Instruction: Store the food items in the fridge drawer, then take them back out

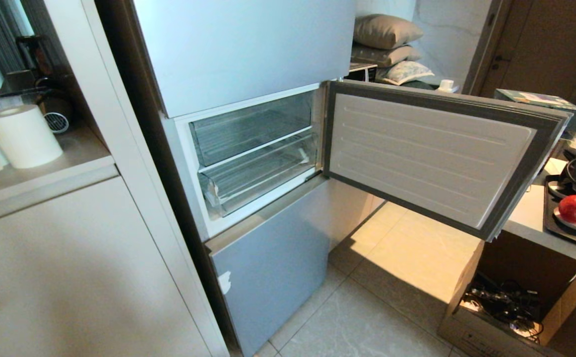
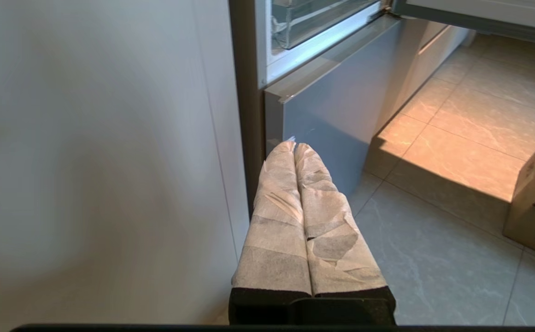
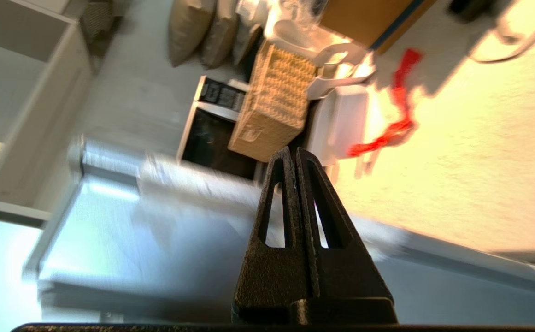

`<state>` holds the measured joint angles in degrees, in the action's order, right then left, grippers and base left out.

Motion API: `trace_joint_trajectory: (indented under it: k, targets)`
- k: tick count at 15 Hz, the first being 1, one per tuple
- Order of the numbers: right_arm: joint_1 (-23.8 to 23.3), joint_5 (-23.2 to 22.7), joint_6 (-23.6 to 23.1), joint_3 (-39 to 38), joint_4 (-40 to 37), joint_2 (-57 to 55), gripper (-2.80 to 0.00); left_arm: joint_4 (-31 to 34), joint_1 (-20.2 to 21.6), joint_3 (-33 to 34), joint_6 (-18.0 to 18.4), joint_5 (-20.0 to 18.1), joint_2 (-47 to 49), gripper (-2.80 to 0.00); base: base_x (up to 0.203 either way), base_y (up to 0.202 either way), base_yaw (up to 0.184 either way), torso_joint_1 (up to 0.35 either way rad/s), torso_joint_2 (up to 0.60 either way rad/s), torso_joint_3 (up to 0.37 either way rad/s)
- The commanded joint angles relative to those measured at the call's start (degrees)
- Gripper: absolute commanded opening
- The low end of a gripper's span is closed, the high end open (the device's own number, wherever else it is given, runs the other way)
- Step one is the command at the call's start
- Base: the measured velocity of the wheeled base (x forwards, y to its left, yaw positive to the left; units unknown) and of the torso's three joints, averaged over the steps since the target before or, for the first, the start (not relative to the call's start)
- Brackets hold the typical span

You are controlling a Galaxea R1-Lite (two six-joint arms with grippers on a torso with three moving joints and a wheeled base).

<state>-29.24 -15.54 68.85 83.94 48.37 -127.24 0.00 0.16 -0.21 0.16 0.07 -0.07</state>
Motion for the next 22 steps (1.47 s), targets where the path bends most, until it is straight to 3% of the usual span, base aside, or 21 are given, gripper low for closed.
trace_joint_trajectory:
  k: [1,4,8,11,15,18,20,22]
  targets:
    - [1.25,-1.34,2.39,7.21,-5.94,-2.67,-2.80,0.00,0.02,0.03,-0.04,0.02,-0.01,-2.80,0.000,0.000,0.000,0.000,0.00,0.000]
    - [1.32,-2.99,2.86,5.67,-7.09,-0.68,-2.80,0.00,0.02,0.03,0.02,0.02,-0.01,-2.80,0.000,0.000,0.000,0.000,0.00,0.000]
    - [1.29,-9.07,2.89,-4.41,-7.14,6.45,-2.80,0.00,0.02,-0.05,0.02,0.02,-0.01,-2.80,0.000,0.000,0.000,0.000,0.00,0.000]
    - [1.29,-12.19,2.87,-15.73,-7.09,16.25,-2.80,0.00,0.02,-0.06,-0.04,0.04,-0.01,-2.80,0.000,0.000,0.000,0.000,0.00,0.000]
    - [1.33,-19.75,2.94,-31.43,-7.04,35.75,-2.80,0.00,0.02,0.02,-0.01,0.02,-0.01,-2.80,0.000,0.000,0.000,0.000,0.00,0.000]
    - [1.37,-24.78,2.95,-36.80,-7.98,45.56,-2.80,0.00,0.02,0.01,0.02,0.04,-0.01,-2.80,0.000,0.000,0.000,0.000,0.00,0.000]
    - [1.37,-23.62,2.87,-34.87,-9.34,43.66,-2.80,0.00,0.02,0.00,-0.02,0.02,-0.01,-2.80,0.000,0.000,0.000,0.000,0.00,0.000]
    - [1.38,-18.01,4.19,-30.90,-10.26,37.77,-2.80,0.00,0.02,-0.05,-0.04,0.04,-0.01,-2.80,0.000,0.000,0.000,0.000,0.00,0.000]
